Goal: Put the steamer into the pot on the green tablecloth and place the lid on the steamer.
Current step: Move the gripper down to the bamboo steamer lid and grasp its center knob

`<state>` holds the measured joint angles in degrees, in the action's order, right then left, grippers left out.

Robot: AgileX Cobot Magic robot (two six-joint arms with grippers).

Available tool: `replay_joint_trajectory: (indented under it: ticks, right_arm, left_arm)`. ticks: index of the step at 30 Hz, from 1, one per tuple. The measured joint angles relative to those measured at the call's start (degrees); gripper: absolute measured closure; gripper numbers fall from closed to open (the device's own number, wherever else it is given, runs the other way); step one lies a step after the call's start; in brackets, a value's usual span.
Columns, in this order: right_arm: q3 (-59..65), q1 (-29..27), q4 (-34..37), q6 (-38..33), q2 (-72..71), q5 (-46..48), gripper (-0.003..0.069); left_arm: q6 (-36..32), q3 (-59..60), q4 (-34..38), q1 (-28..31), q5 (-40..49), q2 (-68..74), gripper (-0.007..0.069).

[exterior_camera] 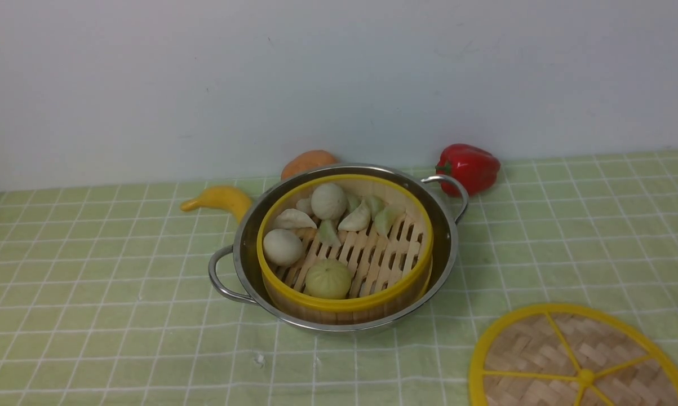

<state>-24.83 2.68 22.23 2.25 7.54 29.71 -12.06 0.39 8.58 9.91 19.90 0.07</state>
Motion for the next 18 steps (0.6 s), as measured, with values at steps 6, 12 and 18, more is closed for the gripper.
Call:
replay_joint_trajectory:
  ticks: [6, 12, 18]
  right_arm:
    - [-11.29, 0.00, -0.23, -16.45, 16.18, 14.61, 0.0417]
    - [-20.37, 0.00, -0.18, -26.31, 35.47, 28.80, 0.0417]
    - [-25.00, 0.00, 0.64, -28.17, 50.53, 32.44, 0.0417]
  left_arm:
    - [0.00, 0.00, 0.00, 0.00, 0.19, 0.00, 0.0507]
    - [0.00, 0.00, 0.00, 0.00, 0.19, 0.00, 0.0507]
    - [0.00, 0.00, 0.00, 0.00, 0.21, 0.00, 0.0497]
